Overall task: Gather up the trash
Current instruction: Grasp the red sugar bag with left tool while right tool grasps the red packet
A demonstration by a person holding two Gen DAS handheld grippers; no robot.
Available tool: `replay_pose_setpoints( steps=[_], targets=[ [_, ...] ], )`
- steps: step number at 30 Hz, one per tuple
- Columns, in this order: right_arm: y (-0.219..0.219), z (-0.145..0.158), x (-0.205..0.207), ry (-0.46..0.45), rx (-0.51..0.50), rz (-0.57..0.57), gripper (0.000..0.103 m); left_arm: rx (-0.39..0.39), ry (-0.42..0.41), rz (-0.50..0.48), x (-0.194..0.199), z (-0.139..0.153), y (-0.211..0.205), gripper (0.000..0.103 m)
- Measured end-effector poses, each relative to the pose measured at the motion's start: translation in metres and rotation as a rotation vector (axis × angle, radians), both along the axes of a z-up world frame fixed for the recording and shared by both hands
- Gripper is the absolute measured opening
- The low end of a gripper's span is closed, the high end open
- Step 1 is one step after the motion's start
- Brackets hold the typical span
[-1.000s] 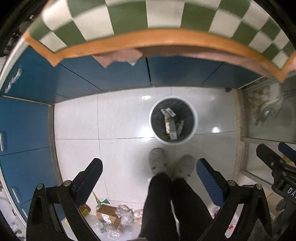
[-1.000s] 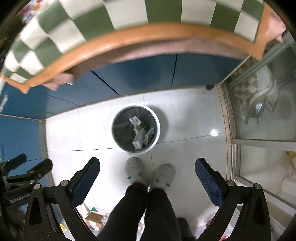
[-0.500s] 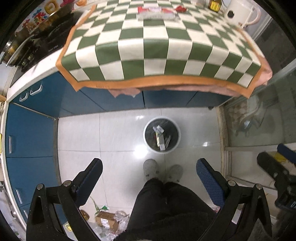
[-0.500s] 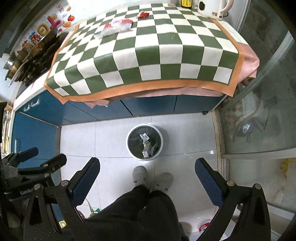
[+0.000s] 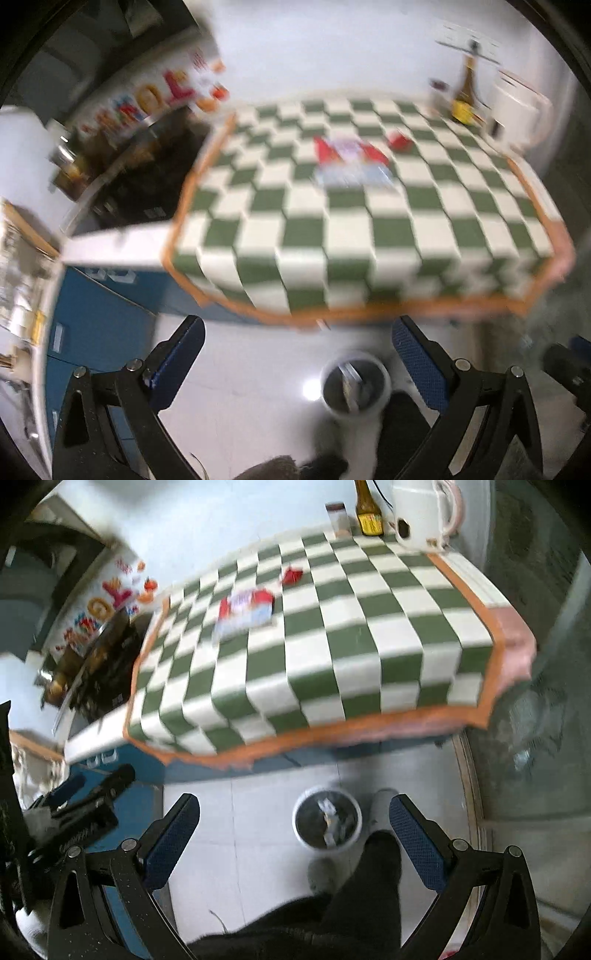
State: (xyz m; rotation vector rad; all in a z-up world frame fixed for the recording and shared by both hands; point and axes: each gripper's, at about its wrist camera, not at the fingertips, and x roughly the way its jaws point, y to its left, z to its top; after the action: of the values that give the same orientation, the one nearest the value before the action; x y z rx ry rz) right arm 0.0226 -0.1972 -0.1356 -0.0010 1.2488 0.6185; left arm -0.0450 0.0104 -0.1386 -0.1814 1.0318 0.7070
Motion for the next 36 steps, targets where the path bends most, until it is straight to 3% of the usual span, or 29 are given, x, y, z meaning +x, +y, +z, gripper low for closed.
replay_pose_setpoints(
  steps=[4,6,12,16,19,21,22,25,27,32,35,36],
  targets=[
    [0.039,-0.013,0.109,-0.01,0.021,-0.002,0.103,0.094,0.017,0.109,0.074,0.0,0.041,0.103],
    [0.063,-0.027,0.166,0.016,0.027,0.0,0.103,0.068,0.051,0.156,0.108,-0.008,0.068,0.103],
    [0.162,-0.084,0.312,0.084,-0.001,0.074,0.096,-0.237,0.112,0.245,0.197,-0.069,0.172,0.103],
    [0.238,-0.128,0.391,0.11,-0.024,0.129,0.085,-0.412,0.159,0.229,0.241,-0.125,0.22,0.097],
    [0.285,-0.152,0.421,0.091,-0.056,0.19,0.075,-0.496,0.195,0.175,0.262,-0.157,0.233,0.097],
    [0.316,-0.17,0.434,0.073,-0.082,0.261,0.054,-0.539,0.21,0.145,0.27,-0.17,0.235,0.093],
    [0.328,-0.179,0.435,0.071,-0.102,0.301,0.03,-0.553,0.214,0.136,0.272,-0.175,0.234,0.092],
    [0.341,-0.184,0.434,0.014,-0.083,0.357,0.029,-0.522,0.211,0.109,0.279,-0.176,0.226,0.092],
    [0.341,-0.188,0.433,0.025,-0.054,0.367,0.028,-0.491,0.22,0.092,0.285,-0.175,0.218,0.088],
    [0.344,-0.192,0.422,0.03,-0.025,0.395,0.026,-0.392,0.259,0.033,0.301,-0.164,0.193,0.029],
    [0.35,-0.194,0.418,0.044,-0.023,0.42,0.026,-0.345,0.283,0.037,0.3,-0.16,0.189,0.009],
    [0.348,-0.19,0.414,0.043,-0.023,0.427,0.025,-0.343,0.276,0.039,0.296,-0.156,0.188,0.007]
  ],
)
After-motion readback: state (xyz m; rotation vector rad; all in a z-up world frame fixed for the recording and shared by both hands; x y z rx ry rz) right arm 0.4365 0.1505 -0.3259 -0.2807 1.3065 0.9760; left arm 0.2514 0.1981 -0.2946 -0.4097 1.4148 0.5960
